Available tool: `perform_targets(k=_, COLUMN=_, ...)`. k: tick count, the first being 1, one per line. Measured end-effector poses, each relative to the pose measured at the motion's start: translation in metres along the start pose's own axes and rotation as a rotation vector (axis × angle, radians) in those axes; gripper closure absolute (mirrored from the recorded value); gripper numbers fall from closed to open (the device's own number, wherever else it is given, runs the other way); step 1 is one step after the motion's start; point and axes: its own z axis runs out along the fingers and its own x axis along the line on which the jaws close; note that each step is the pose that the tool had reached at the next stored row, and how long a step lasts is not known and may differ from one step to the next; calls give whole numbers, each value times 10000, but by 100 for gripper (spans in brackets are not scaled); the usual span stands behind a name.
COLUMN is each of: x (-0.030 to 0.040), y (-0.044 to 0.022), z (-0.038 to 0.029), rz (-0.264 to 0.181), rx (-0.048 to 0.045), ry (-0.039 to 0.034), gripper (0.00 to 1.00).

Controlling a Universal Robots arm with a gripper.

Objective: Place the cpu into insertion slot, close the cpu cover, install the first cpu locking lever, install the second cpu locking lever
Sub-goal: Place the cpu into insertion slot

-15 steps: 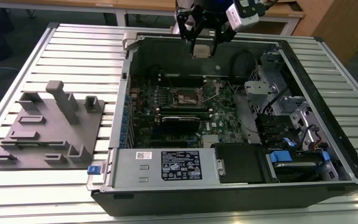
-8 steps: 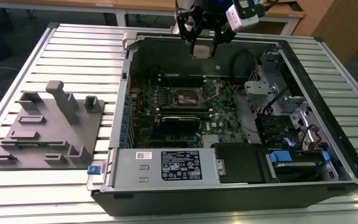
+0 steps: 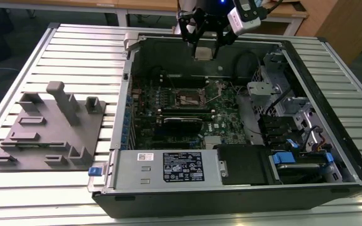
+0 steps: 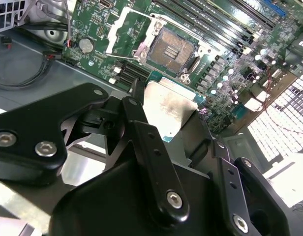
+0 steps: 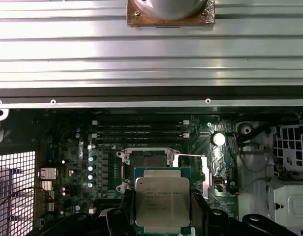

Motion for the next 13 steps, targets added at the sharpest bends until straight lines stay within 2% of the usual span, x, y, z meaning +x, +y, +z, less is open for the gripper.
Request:
perform_targets(k=4, x=-1, y=-4, z=45, rz=0, rx=1, ry=1, gripper=46)
perform_targets(k=13, x=-2, y=-9, z=98, rz=0, rx=2, ry=1, gripper=46)
